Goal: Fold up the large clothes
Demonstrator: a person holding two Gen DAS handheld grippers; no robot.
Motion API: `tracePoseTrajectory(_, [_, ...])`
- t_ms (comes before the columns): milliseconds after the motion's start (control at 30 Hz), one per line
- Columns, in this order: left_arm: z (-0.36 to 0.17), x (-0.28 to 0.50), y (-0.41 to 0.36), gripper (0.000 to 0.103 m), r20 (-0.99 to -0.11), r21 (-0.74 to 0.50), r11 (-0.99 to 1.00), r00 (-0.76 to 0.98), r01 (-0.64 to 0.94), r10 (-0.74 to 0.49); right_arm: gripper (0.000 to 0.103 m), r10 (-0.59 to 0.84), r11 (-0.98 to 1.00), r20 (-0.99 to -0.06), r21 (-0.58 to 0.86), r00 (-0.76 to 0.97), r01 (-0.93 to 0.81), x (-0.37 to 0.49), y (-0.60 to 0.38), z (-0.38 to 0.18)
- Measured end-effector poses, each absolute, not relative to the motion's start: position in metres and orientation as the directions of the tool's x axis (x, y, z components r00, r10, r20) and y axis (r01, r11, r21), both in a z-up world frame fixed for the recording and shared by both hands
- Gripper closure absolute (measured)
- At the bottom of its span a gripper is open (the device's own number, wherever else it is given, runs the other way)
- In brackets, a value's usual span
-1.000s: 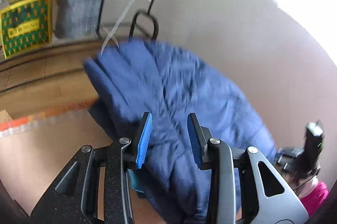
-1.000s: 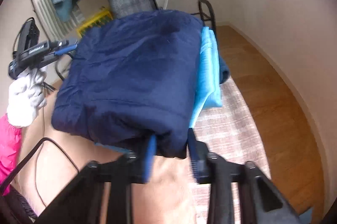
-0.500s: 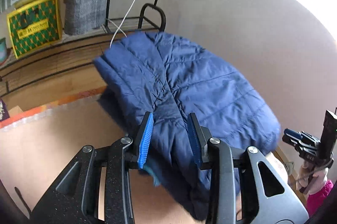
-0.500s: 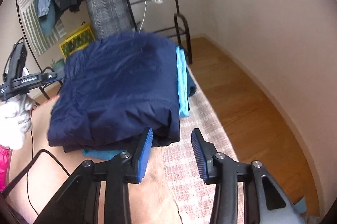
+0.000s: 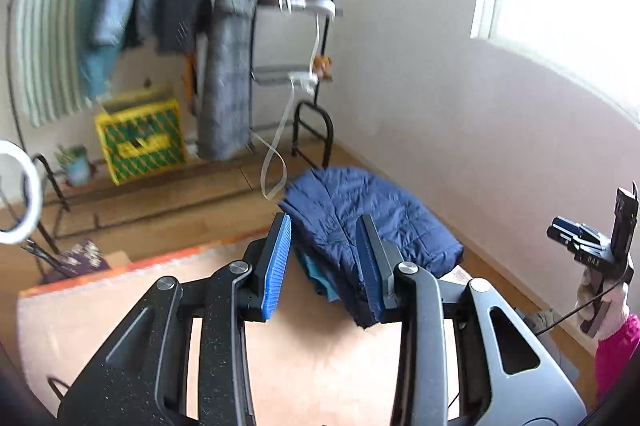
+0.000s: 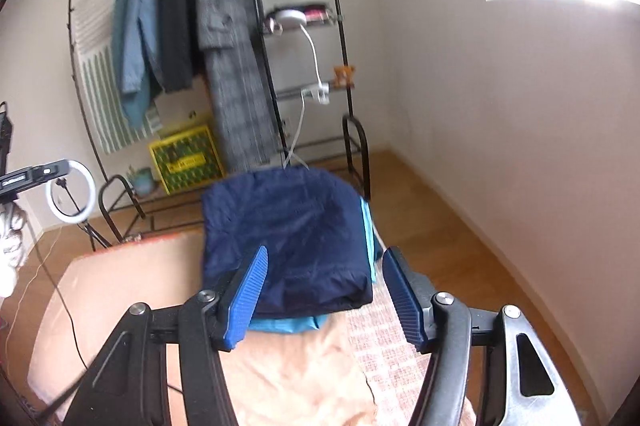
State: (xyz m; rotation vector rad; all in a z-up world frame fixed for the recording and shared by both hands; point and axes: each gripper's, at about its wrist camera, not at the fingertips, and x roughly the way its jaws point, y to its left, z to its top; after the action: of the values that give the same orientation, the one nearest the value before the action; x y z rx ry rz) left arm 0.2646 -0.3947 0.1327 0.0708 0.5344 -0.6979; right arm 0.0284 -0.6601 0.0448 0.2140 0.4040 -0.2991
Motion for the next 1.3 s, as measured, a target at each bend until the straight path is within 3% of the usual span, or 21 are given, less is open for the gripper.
tracePoseTrajectory(233, [0.197,0.183,-0.298,0.069,-0.400,-0.144,0.771,0.675,0.621,-0.619,0.035,-0.302,0.939,-0.346,0.055,0.888,0.341,-0.032,-0.606,0.105])
tracePoseTrajectory(500, [0.231,0.109,-0.226,0.069,-0.393,-0.122,0.764,0.676,0.633,-0.623,0.029,-0.316,0.936,-0.300,0.058,0.900,0.347,-0.082,-0.563,0.139])
tracePoseTrajectory(533, [0.232,0.103,-0.220,0.067,-0.391,-0.117,0.766,0.680,0.632,-0.620,0.028,-0.313,0.937,-0.297,0.060,0.902,0.345,-0.087,-0.559,0.141])
tracePoseTrajectory(567, [0.232,0.095,-0.213,0.057,-0.390,-0.118,0.768,0.682,0.629,-0.619,0.026,-0.312,0.937,-0.296,0.061,0.903,0.344,-0.090,-0.554,0.142])
tracePoseTrajectory(633, [0.229,0.082,-0.199,0.047,-0.397,-0.132,0.763,0.671,0.633,-0.626,0.025,-0.304,0.940,-0.300,0.060,0.904,0.336,-0.095,-0.541,0.143])
tracePoseTrajectory(867, [0.177,0.050,-0.171,0.046,-0.468,-0.165,0.768,0.636,0.619,-0.613,0.014,-0.266,0.954,-0.351,0.035,0.898,0.296,-0.093,-0.497,0.110])
tracePoseTrajectory(967, [0.140,0.048,-0.164,0.036,-0.503,-0.199,0.783,0.625,0.589,-0.597,0.012,-0.279,0.951,-0.392,0.011,0.876,0.308,-0.085,-0.478,0.089])
tracePoseTrajectory(1033, [0.119,0.046,-0.164,0.036,-0.522,-0.189,0.794,0.625,0.578,-0.580,0.010,-0.293,0.946,-0.411,0.005,0.863,0.323,-0.079,-0.466,0.075])
tracePoseTrajectory(1100, [0.096,0.048,-0.167,0.035,-0.543,-0.179,0.799,0.619,0.575,-0.567,0.000,-0.316,0.938,-0.418,-0.005,0.852,0.346,-0.074,-0.455,0.063])
tracePoseTrajectory(1167, [0.079,0.052,-0.169,0.026,-0.558,-0.184,0.804,0.614,0.565,-0.559,0.000,-0.330,0.934,-0.420,-0.016,0.845,0.357,-0.067,-0.443,0.052])
tracePoseTrajectory(1300, [0.053,0.062,-0.179,0.021,-0.553,-0.134,0.818,0.643,0.559,-0.530,0.000,-0.361,0.924,-0.415,-0.034,0.835,0.382,-0.044,-0.421,0.032])
